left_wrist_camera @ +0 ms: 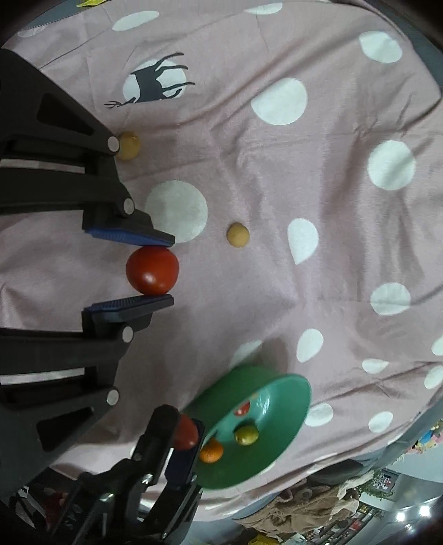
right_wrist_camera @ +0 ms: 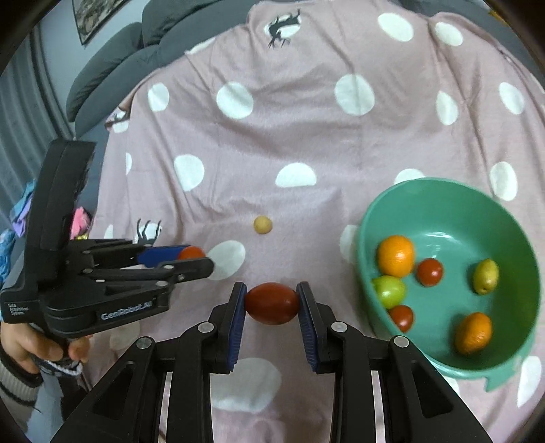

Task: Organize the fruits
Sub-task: 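Carry both cherry tomatoes in both tools over the green bowl, then open both tools to drop the cherry tomatoes into the bowl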

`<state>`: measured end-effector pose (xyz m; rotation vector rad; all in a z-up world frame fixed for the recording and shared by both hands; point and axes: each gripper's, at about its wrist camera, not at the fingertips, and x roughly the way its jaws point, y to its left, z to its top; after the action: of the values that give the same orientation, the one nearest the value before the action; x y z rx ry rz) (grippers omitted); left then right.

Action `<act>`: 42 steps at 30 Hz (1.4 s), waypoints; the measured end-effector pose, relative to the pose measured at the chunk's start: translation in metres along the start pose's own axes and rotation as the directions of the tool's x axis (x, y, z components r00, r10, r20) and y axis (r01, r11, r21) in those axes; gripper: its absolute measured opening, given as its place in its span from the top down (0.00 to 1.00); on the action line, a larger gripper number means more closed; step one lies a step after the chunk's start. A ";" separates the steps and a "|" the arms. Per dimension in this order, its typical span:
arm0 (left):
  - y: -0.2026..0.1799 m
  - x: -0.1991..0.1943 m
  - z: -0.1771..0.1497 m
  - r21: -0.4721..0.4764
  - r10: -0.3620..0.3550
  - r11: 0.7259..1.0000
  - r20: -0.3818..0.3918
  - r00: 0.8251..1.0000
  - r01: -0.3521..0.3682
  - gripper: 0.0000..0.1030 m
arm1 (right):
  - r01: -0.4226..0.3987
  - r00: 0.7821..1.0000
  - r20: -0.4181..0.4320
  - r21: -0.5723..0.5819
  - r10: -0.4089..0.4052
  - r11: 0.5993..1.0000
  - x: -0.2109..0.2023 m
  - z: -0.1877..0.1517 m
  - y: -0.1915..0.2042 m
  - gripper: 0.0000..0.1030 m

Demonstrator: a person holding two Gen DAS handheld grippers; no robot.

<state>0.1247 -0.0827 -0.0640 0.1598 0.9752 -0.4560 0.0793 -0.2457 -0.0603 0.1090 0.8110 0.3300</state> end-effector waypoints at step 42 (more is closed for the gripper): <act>-0.165 0.068 0.055 0.225 -0.094 0.968 -0.072 0.993 0.108 0.73 | 0.173 0.979 0.074 0.190 -0.190 0.966 -0.043 -0.010 -0.132 0.69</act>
<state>0.1263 -0.2689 -0.0774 0.3342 0.9924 -0.6605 0.0771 -0.3843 -0.0667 0.2190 0.7524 0.0757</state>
